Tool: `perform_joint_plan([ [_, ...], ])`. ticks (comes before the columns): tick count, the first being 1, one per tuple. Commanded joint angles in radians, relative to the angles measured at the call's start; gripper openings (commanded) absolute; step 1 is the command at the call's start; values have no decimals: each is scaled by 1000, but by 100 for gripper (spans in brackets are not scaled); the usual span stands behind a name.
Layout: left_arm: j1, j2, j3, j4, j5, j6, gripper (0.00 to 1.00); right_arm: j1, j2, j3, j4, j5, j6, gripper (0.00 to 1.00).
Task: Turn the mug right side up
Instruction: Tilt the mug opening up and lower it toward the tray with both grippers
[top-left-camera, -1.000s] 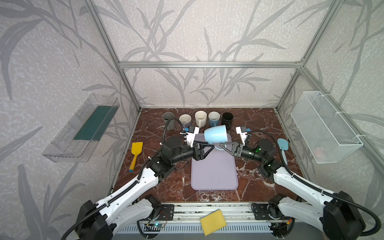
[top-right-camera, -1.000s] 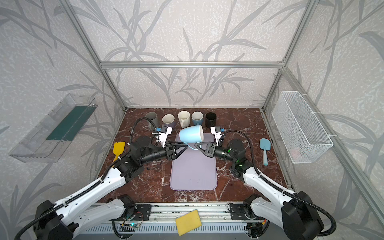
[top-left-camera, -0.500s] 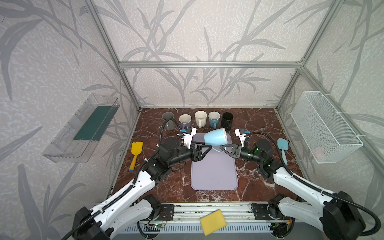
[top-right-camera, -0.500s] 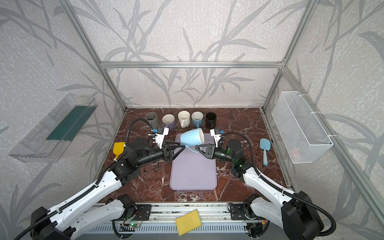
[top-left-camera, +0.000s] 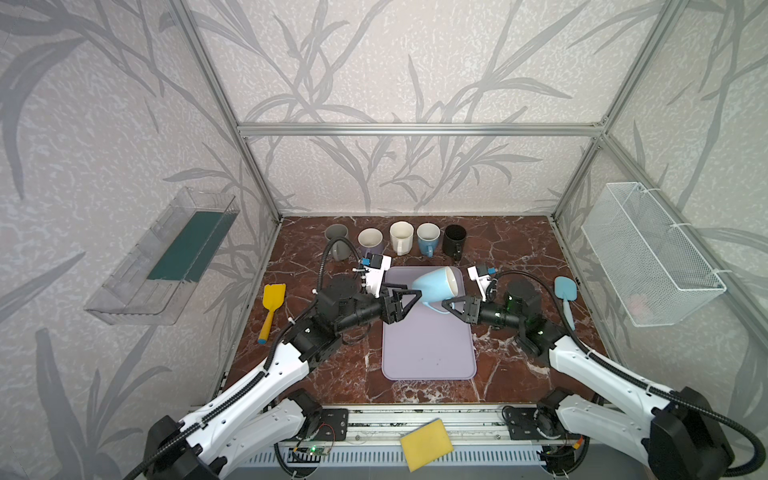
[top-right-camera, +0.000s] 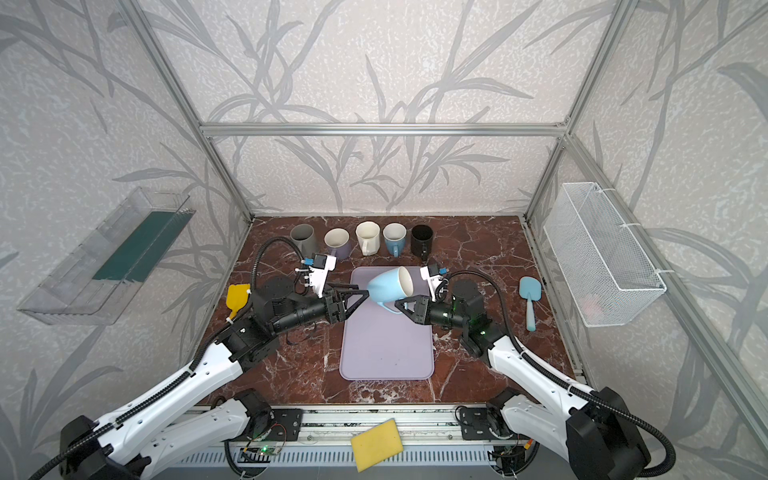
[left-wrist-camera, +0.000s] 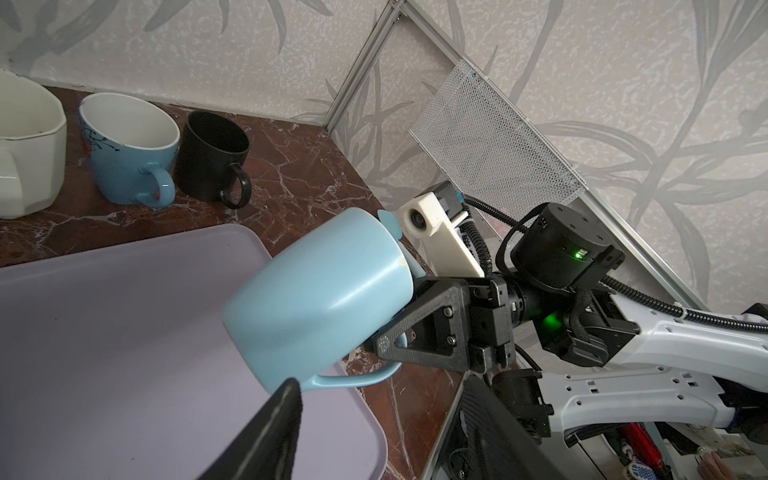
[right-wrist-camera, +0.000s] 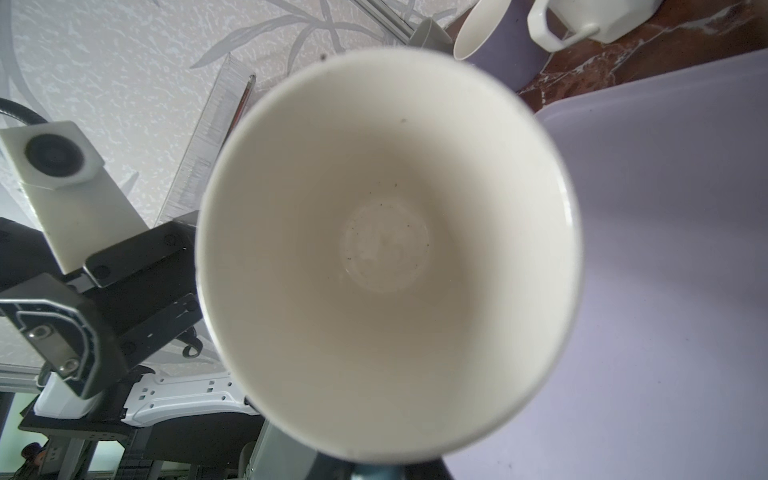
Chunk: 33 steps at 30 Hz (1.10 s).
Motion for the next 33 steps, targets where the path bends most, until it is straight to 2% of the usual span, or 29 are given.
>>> perform_joint_plan([
  [1, 4, -20, -8, -12, -14, 26, 64, -2, -41, 36, 4, 14, -72, 0],
  [22, 6, -25, 2, -40, -25, 42, 64, 1, 32, 121, -314, 135, -277, 0],
  [33, 5, -29, 4, -56, -35, 50, 64, 8, 70, 189, -477, 242, -361, 0],
])
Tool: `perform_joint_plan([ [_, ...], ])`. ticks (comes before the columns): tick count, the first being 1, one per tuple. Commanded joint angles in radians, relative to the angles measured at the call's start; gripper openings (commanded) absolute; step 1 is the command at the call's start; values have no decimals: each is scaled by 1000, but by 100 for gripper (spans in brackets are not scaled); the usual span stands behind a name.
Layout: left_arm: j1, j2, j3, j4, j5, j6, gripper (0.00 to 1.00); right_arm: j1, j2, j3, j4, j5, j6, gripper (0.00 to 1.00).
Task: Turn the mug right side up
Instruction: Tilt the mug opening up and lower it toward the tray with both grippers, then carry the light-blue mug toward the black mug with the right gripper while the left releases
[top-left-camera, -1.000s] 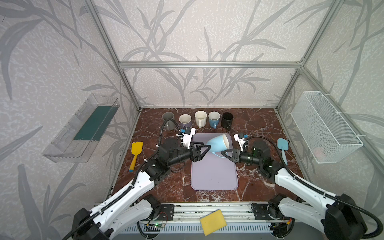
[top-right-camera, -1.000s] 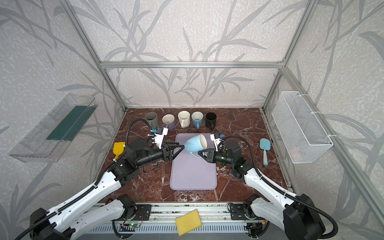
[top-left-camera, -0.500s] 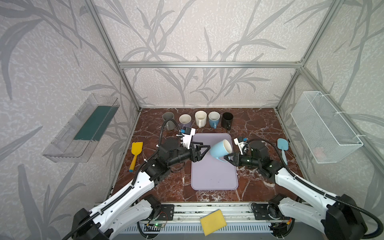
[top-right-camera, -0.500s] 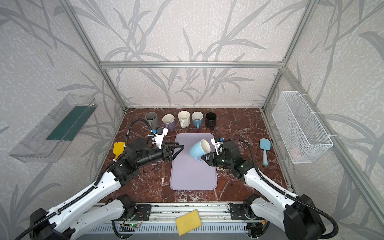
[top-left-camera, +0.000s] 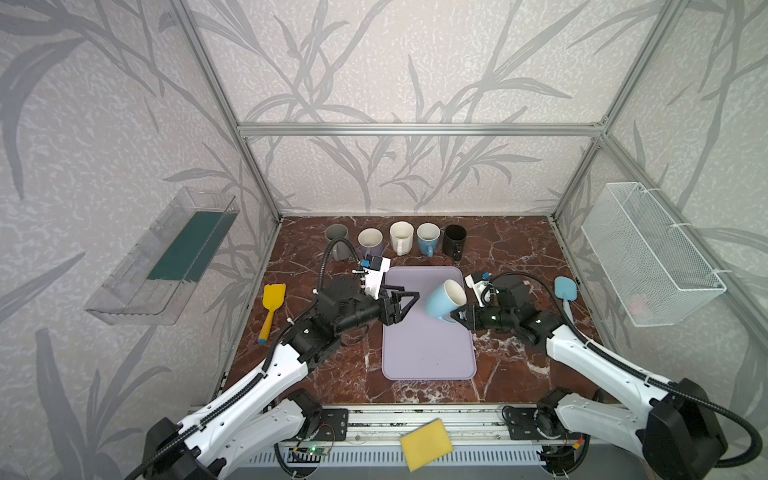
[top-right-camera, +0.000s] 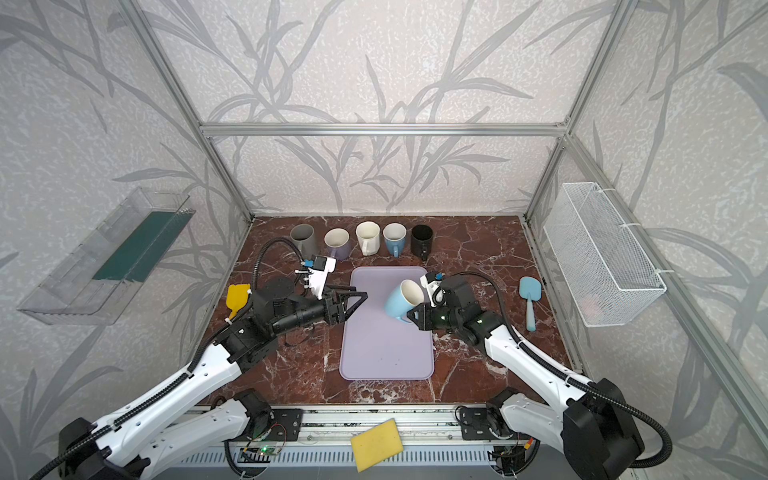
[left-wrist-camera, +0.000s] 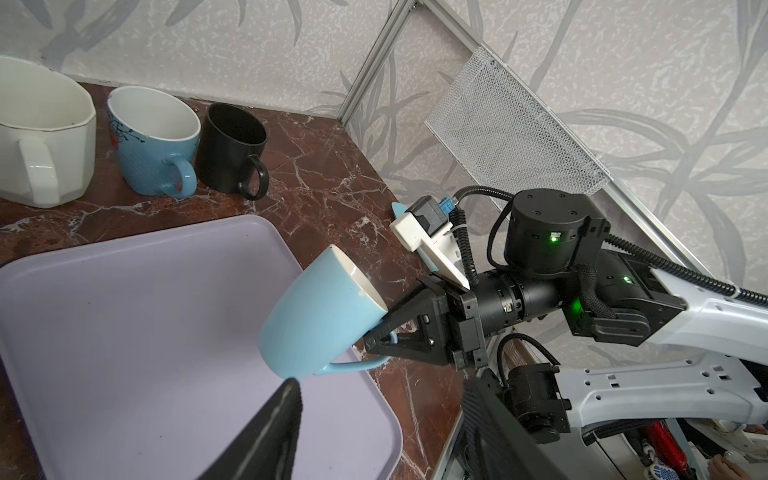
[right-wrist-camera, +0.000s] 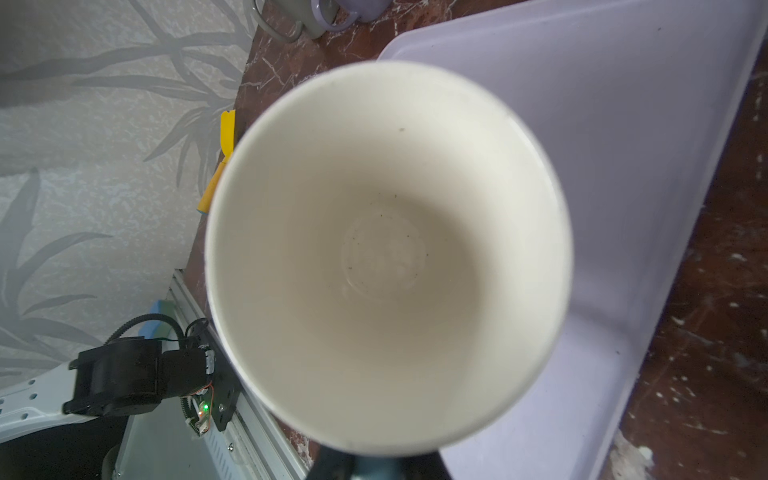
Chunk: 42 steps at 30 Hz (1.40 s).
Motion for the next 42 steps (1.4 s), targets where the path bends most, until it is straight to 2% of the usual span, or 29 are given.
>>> perform_joint_plan([
  [1, 4, -19, 4, -1, -13, 17, 64, 8, 5, 65, -17, 48, -57, 0],
  [27, 4, -4, 29, -94, -31, 40, 64, 7, 124, 228, -189, 285, -184, 0],
  [42, 5, -11, 36, -137, -49, 67, 64, -118, 204, 373, -319, 302, -274, 0],
])
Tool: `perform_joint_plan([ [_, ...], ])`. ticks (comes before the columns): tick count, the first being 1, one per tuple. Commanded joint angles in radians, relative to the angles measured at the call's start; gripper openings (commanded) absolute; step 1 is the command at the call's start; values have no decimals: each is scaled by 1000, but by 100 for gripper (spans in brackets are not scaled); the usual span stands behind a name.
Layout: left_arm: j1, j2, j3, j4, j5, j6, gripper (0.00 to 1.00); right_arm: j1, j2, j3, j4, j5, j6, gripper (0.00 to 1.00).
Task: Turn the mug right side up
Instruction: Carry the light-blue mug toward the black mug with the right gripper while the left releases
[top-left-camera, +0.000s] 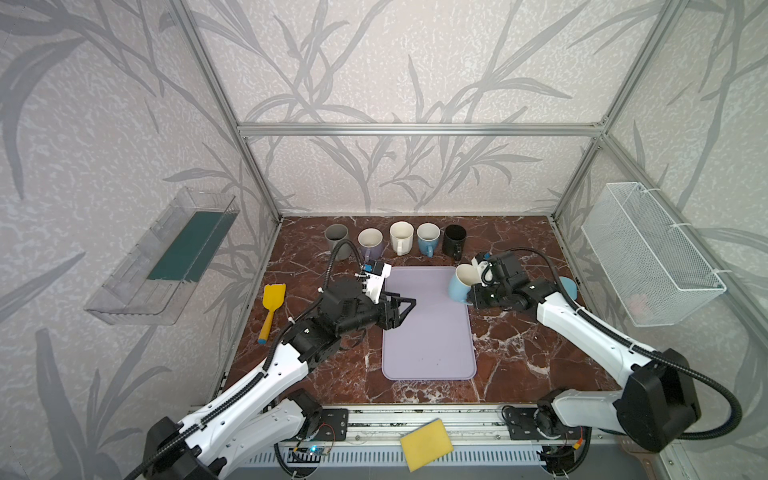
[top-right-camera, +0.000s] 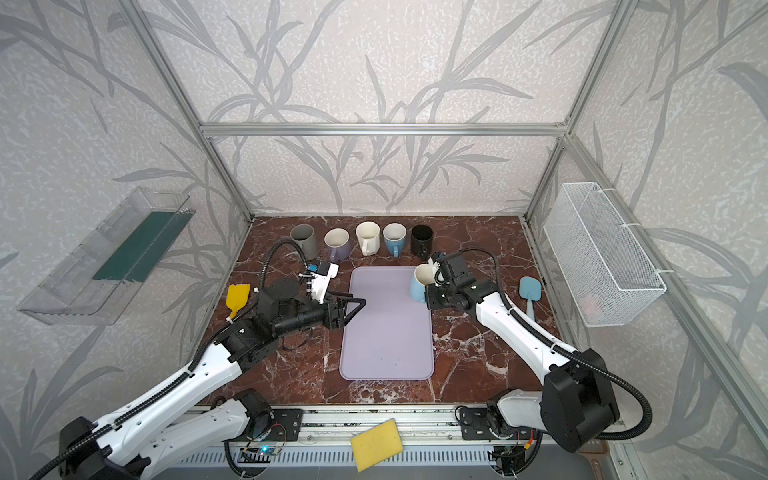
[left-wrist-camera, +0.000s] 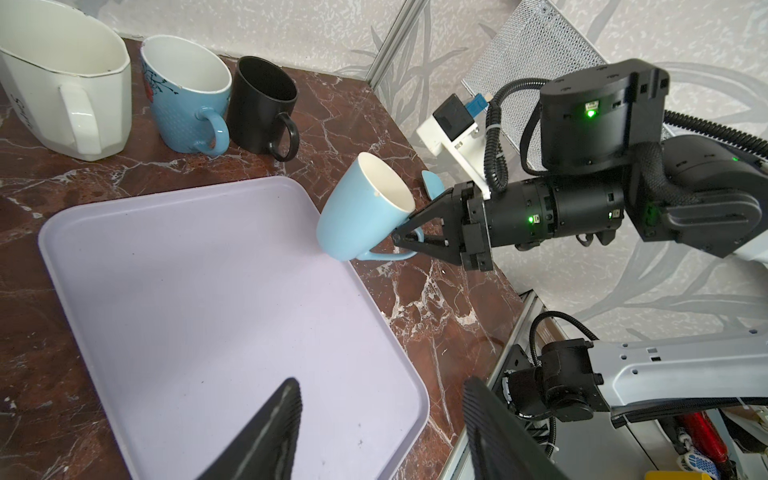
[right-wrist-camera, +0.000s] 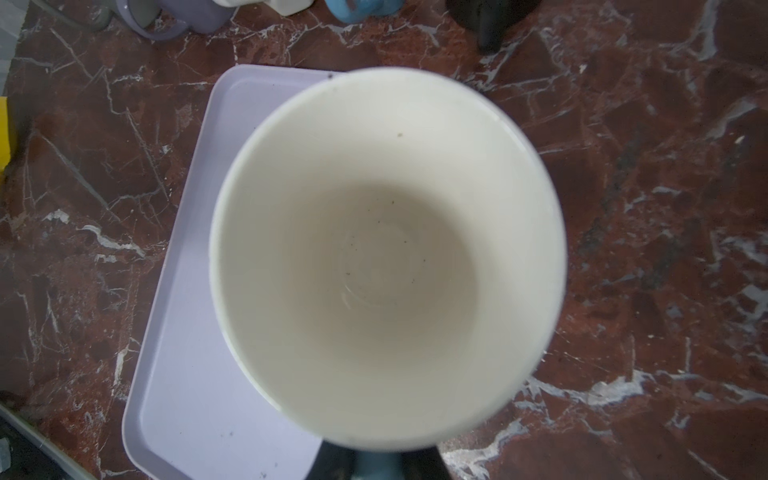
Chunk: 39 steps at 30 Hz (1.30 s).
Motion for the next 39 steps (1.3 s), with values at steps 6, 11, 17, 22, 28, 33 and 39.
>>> perform_joint_plan([
  [6, 5, -23, 34, -36, -28, 29, 64, -89, 33, 121, -35, 36, -65, 0],
  [11, 5, -26, 33, -43, -30, 33, 64, -136, 85, 168, -46, 49, -79, 0],
  [17, 4, -47, 33, -73, -47, 42, 64, -184, 147, 222, -48, 76, -100, 0],
  [22, 5, -68, 25, -85, -55, 42, 64, -209, 207, 278, -56, 82, -116, 0],
  [28, 5, -81, 6, -81, -43, 3, 64, -230, 308, 361, -57, 93, -126, 0],
  [33, 5, -111, -3, -134, -86, 14, 64, -241, 414, 459, -80, 116, -136, 0],
  [39, 5, -148, -8, -159, -115, 29, 64, -252, 530, 583, -124, 129, -144, 0],
])
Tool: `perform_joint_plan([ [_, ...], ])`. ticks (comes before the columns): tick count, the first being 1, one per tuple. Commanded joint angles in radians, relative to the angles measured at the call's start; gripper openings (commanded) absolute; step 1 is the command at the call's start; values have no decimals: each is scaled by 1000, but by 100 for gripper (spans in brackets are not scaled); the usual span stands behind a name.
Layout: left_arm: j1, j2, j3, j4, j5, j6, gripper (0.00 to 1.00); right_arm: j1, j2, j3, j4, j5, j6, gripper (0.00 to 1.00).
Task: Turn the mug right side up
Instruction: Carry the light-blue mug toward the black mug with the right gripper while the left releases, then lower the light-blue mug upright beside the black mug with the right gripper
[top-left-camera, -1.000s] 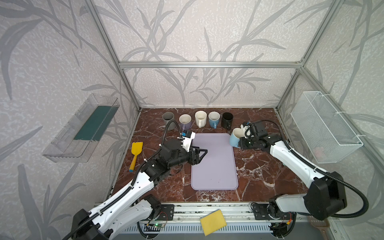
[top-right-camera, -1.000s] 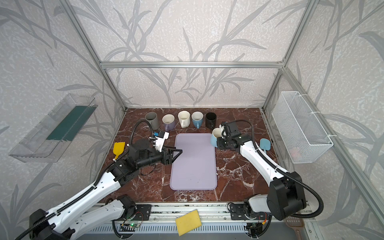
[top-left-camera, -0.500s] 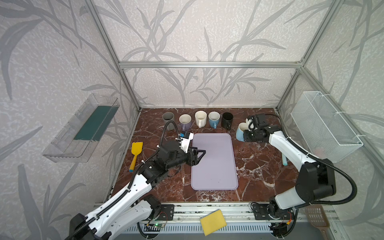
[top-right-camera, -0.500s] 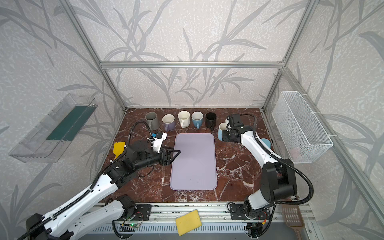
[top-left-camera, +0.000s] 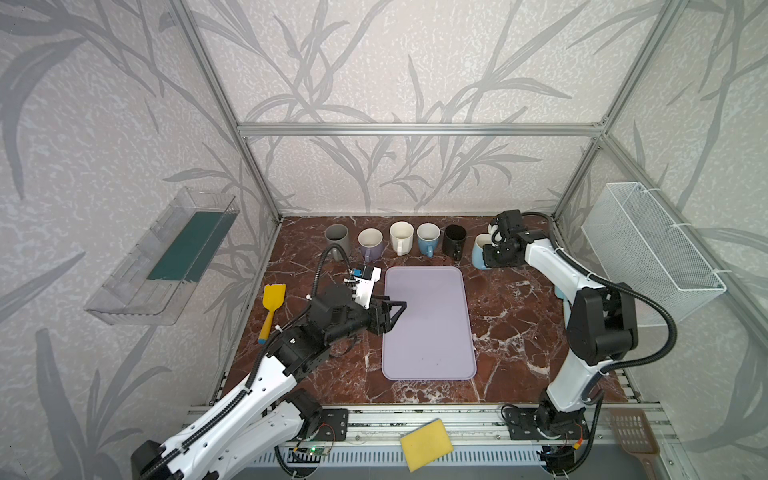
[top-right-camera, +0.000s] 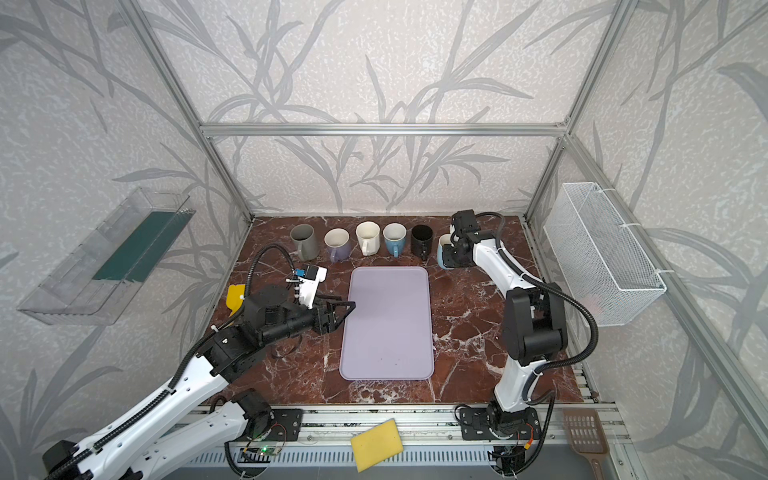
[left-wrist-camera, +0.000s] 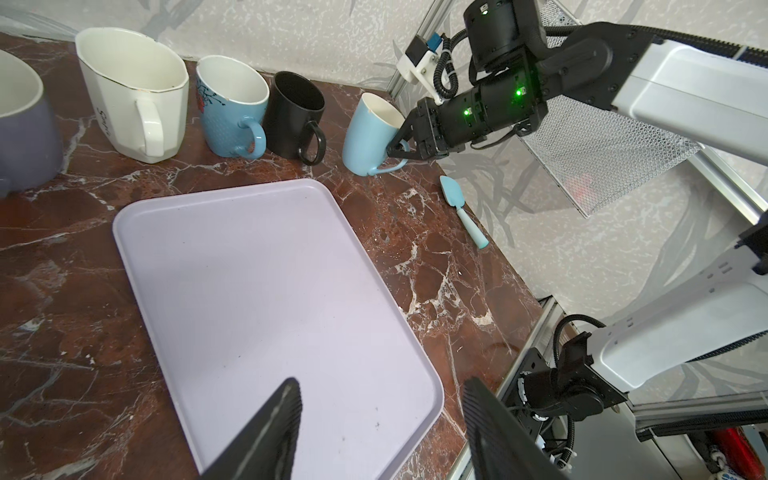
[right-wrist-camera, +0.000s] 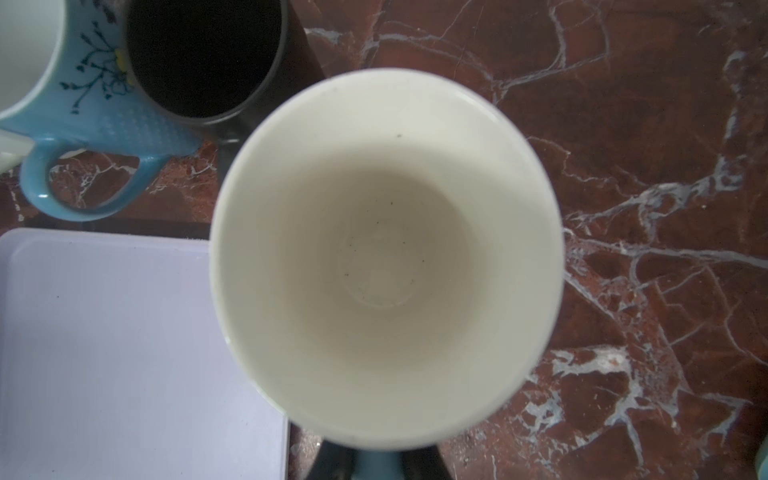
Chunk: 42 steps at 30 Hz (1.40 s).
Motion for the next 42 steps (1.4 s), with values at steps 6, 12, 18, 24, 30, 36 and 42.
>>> perform_joint_plan([
  [6, 4, -14, -7, -32, -32, 16, 64, -9, 97, 147, 3, 62, -21, 0],
  [12, 4, -14, -3, -40, -42, 24, 64, -16, 147, 209, 5, 81, -18, 0],
  [18, 4, -19, -3, -42, -42, 26, 64, -34, 203, 269, -8, 55, -21, 0],
  [24, 4, -9, 2, -47, -42, 30, 64, -44, 258, 330, -19, 44, -26, 0],
  [30, 5, -9, 4, -49, -42, 32, 64, -44, 284, 371, -28, 42, -43, 0],
  [36, 5, -10, 4, -49, -41, 33, 64, -44, 299, 386, -29, 38, -47, 0],
  [42, 4, -10, 4, -50, -40, 33, 64, -44, 314, 397, -30, 32, -50, 0],
])
